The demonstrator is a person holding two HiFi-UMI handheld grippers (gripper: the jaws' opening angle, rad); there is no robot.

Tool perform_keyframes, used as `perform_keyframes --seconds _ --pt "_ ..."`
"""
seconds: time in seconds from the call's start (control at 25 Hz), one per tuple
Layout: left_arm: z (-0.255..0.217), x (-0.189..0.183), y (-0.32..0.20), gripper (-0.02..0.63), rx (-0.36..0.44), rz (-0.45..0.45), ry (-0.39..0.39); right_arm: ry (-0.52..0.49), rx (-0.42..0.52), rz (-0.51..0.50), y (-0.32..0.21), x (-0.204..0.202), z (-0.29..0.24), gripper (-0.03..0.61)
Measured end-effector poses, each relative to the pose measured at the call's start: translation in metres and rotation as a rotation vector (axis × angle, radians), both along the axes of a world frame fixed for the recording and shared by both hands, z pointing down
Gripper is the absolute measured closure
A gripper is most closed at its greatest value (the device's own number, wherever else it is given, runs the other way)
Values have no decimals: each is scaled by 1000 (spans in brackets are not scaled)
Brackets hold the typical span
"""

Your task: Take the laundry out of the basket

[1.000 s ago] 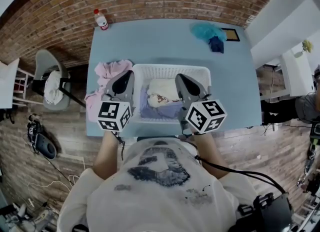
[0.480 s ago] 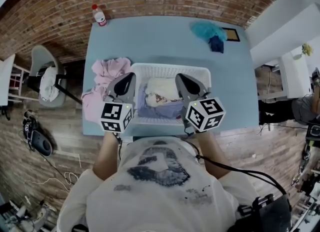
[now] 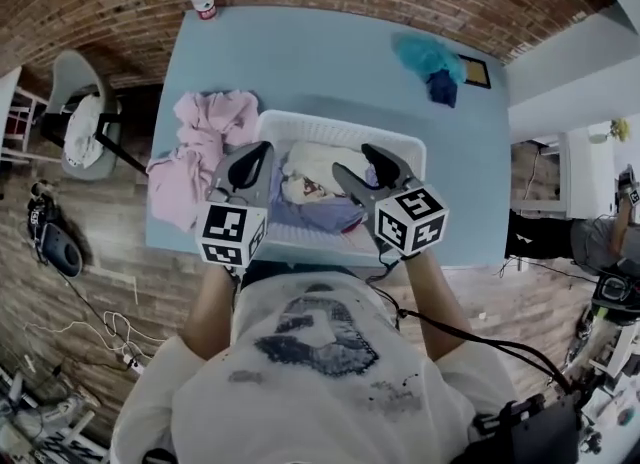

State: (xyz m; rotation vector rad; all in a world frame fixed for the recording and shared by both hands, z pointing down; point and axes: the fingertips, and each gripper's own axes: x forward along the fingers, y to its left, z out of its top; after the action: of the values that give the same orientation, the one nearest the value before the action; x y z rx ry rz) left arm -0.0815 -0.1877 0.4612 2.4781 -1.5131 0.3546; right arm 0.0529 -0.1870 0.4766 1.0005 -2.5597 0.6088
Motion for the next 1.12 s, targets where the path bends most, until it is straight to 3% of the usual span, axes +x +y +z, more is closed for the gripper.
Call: perform_keyframes --seconds 0.16,0.36,0.64,0.96,1.12 --pt "11 0 3 623 -19 -39 4 38 -30 -165 7 -16 25 154" --pt "21 0 6 623 -53 -78 -4 127 -35 -307 19 -27 57 42" --pt "20 2 1 623 -62 -114 -12 237 -57 -428 21 -35 112 29" --pt "24 7 4 623 -86 -121 -19 266 -120 -557 38 -57 148 29" --pt "25 7 4 623 -85 -126 -14 422 -20 -622 27 -57 167 29"
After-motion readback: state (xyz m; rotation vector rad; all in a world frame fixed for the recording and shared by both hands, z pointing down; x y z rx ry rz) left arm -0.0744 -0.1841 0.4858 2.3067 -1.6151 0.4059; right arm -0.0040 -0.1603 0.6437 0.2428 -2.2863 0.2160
